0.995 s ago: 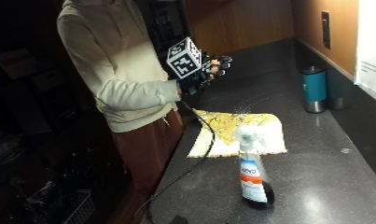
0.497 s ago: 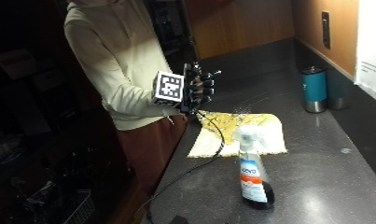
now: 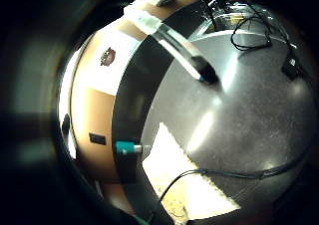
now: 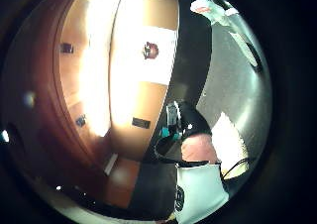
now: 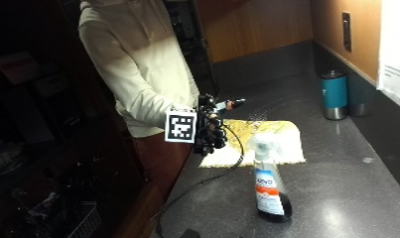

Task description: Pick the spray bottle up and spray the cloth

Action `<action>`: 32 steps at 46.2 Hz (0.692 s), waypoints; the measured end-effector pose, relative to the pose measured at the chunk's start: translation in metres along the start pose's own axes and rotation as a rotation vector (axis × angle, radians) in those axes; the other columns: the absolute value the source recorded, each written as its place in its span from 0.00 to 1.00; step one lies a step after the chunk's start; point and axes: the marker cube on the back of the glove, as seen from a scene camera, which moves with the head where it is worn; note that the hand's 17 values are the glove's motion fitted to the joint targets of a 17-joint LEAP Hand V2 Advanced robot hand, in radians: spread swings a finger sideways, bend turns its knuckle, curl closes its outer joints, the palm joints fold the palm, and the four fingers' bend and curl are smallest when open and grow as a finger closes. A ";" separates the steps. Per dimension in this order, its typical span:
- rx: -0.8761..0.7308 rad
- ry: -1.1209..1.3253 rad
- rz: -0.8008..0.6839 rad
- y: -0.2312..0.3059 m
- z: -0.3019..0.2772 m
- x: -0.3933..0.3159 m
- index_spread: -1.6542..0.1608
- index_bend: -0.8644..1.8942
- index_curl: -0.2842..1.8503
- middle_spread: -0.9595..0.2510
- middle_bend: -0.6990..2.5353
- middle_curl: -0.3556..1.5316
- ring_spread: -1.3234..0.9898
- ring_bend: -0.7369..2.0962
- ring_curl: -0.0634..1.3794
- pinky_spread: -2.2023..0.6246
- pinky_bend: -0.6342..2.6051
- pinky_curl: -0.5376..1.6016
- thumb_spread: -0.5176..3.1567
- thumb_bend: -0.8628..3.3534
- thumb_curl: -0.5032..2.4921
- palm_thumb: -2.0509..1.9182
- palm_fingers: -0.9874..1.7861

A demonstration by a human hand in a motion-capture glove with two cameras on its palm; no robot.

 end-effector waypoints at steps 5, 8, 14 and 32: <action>0.079 -0.031 0.080 -0.023 0.005 0.011 0.76 0.36 0.23 0.80 0.28 0.36 0.58 0.40 0.23 0.83 0.33 0.41 0.42 0.20 0.30 0.71 0.41; 0.069 -0.036 0.104 -0.030 0.007 0.017 0.76 0.36 0.23 0.80 0.28 0.36 0.58 0.40 0.23 0.83 0.33 0.41 0.42 0.20 0.30 0.71 0.41; 0.077 -0.050 0.178 -0.051 0.015 0.027 0.76 0.36 0.23 0.80 0.28 0.36 0.58 0.40 0.23 0.83 0.33 0.41 0.42 0.20 0.30 0.71 0.41; 0.070 -0.111 0.215 -0.100 0.042 0.053 0.76 0.36 0.23 0.80 0.28 0.37 0.58 0.40 0.24 0.83 0.33 0.41 0.40 0.20 0.31 0.70 0.40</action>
